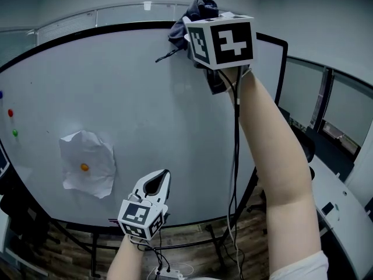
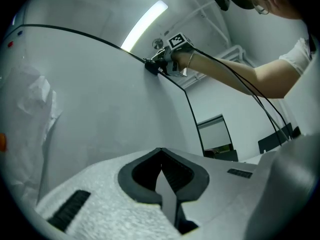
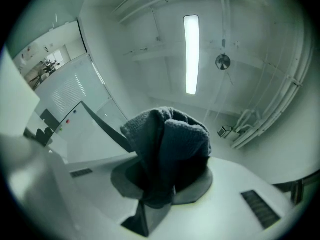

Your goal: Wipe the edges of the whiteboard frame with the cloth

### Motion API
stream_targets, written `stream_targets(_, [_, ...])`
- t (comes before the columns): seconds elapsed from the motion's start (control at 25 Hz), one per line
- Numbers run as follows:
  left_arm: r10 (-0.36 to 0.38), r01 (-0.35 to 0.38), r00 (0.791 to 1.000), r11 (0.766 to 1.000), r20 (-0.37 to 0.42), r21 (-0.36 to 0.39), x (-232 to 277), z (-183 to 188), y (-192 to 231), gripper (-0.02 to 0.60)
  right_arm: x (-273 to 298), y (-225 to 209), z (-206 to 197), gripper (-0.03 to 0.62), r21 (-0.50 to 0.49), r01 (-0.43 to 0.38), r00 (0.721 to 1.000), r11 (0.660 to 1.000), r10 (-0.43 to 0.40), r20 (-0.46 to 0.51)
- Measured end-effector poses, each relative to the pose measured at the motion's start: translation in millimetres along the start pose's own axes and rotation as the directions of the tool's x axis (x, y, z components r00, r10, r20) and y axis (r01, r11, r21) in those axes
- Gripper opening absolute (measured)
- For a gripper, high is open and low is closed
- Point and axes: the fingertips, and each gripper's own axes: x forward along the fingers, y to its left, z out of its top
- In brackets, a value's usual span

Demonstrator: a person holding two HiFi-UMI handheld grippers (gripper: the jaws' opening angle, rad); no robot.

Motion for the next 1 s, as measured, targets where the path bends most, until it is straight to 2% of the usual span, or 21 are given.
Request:
stream_targets(0.12, [0.007, -0.006, 1.000, 0.999, 0.009, -0.032, 8.5, 0.2, -7.6, 0.018, -7.3, -18.3, -5.7, 0.077, -0.011, 0.014, 1.000, 1.000, -0.014, -0.010])
stream_targets(0.24, [-0.001, 0.001, 1.000, 1.000, 0.001, -0.021, 30.3, -1.7, -38.9, 0.018, -32.3, -66.1, -22.2, 0.077, -0.015, 0.040, 0.999, 0.999, -0.040, -0.025])
stream_targets(0.44, [-0.001, 0.001, 1.000, 0.999, 0.003, -0.035, 56.3, -3.5, -56.4, 0.018, -50.7, -117.0, -38.2, 0.077, -0.039, 0.068, 0.997, 0.997, -0.069, -0.041])
stream_targets(1.0, [-0.160, 0.159, 0.987, 0.986, -0.013, -0.048, 117.8, -18.8, -134.8, 0.018, -92.0, -218.2, -75.3, 0.077, -0.045, 0.189, 0.977, 0.981, -0.192, -0.088])
